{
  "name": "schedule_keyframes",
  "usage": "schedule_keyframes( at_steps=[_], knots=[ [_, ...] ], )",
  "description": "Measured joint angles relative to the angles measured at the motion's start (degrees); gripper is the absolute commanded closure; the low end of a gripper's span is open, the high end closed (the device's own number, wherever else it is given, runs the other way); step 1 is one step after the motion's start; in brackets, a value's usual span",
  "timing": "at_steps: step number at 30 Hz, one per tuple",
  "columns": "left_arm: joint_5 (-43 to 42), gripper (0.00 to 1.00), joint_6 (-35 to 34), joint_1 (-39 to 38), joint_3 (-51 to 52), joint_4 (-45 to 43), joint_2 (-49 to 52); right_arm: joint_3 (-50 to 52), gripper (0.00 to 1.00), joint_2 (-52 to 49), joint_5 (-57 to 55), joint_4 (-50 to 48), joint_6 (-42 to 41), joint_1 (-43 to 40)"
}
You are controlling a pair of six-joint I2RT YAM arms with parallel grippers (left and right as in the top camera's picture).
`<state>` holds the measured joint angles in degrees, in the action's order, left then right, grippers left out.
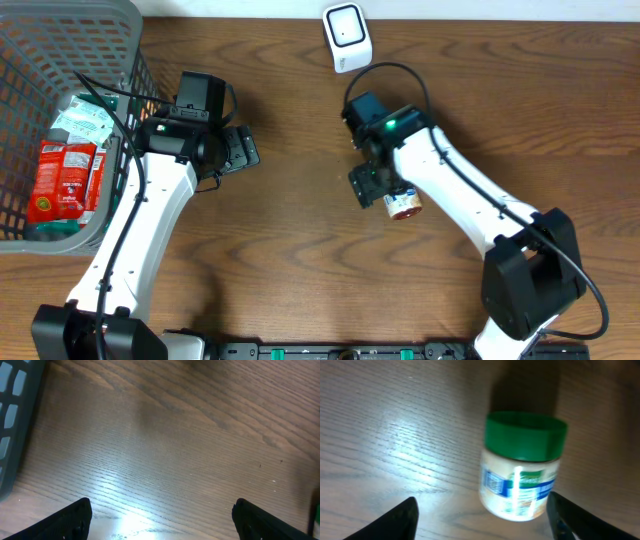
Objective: Scan the item barcode
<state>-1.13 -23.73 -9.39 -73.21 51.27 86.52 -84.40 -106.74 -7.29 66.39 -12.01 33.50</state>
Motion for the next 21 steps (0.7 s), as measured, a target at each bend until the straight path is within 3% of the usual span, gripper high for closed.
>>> schedule_keyframes(
  at_steps=[8,21],
  knots=[
    [0.00,0.10,-0.02,0.00,0.00,0.00,0.00,3.69,0.32,0.00,-6.45,-1.64,-4.28,4.63],
    [0.00,0.10,-0.02,0.00,0.00,0.00,0.00,7.89,0.43,0.00,-10.56,-4.74,-5.84,4.85]
  ],
)
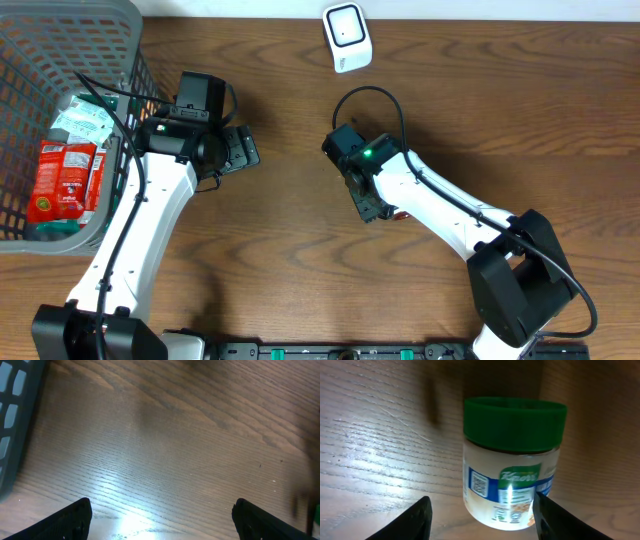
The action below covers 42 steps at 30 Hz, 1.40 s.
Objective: Scan the item barcode
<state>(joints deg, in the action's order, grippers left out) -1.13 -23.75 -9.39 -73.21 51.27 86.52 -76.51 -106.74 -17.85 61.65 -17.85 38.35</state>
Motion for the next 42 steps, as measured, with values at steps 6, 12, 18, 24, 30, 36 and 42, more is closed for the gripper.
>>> schedule_keyframes(
  at_steps=[6,12,18,24,30,36,42],
  knots=[
    [0.00,0.10,0.02,0.00,0.00,0.00,0.00,0.11,0.44,0.00,-0.20,-0.02,0.00,0.00],
    [0.00,0.10,0.02,0.00,0.00,0.00,0.00,0.85,0.46,0.00,-0.48,-0.96,-0.02,-0.02],
    [0.00,0.10,0.00,0.00,0.00,0.00,0.00,1.20,0.44,0.00,-1.33,-1.11,-0.02,-0.24],
    [0.00,0.10,0.00,0.00,0.00,0.00,0.00,1.60,0.39,0.02,-2.21,-1.86,-0.04,-1.95],
    [0.00,0.10,0.00,0.00,0.00,0.00,0.00,2.91,0.38,0.44,-3.96,-4.35,0.44,-2.80],
    [0.00,0.10,0.02,0.00,0.00,0.00,0.00,3.67,0.40,0.74,-5.07,-5.66,1.90,-2.86],
    [0.00,0.10,0.02,0.00,0.00,-0.02,0.00,4.42,0.41,0.74,-3.98,-6.86,2.84,-4.11]
  ],
)
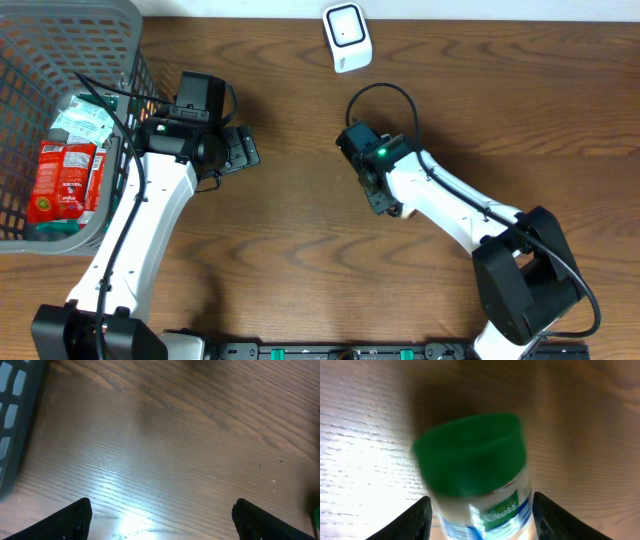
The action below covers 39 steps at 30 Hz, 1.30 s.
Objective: Scan the item barcode
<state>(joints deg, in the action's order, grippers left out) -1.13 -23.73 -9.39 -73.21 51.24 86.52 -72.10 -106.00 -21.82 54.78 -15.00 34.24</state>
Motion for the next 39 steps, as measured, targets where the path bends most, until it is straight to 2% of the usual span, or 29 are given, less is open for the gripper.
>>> schedule_keyframes(
  at_steps=[8,18,29,39],
  knots=[
    [0.00,0.10,0.00,0.00,0.00,0.02,0.00,0.50,0.44,0.00,0.83,0.00,0.79,-1.40],
    [0.00,0.10,-0.02,0.00,0.00,0.02,0.00,1.62,0.41,0.00,0.37,-1.55,1.49,-1.62],
    [0.00,0.10,0.00,0.00,0.00,0.02,0.00,2.45,0.46,0.90,3.08,-2.58,1.86,-5.64],
    [0.00,0.10,-0.02,0.00,0.00,0.02,0.00,3.52,0.44,1.92,5.40,-4.11,1.84,-8.66]
  ],
)
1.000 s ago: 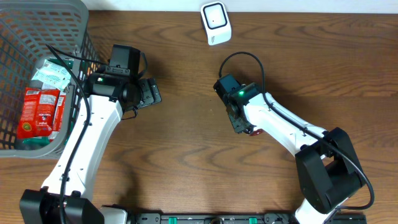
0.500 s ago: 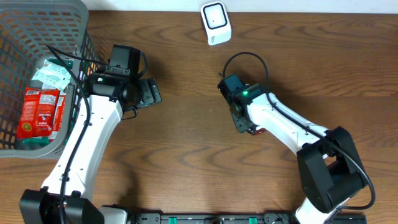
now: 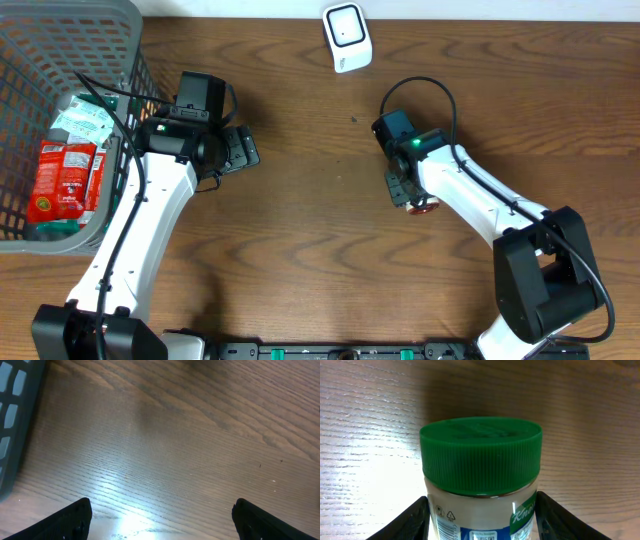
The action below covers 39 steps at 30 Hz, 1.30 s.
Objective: Scan the item barcode
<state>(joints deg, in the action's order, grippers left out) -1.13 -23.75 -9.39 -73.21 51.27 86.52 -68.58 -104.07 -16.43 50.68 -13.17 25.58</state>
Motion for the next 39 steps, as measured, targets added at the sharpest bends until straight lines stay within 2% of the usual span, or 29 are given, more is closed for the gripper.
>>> schedule_keyframes(
  at_steps=[39],
  knots=[
    [0.00,0.10,0.02,0.00,0.00,0.00,0.00,3.19,0.51,1.07,6.38,-3.98,-0.87,-6.67]
  ],
)
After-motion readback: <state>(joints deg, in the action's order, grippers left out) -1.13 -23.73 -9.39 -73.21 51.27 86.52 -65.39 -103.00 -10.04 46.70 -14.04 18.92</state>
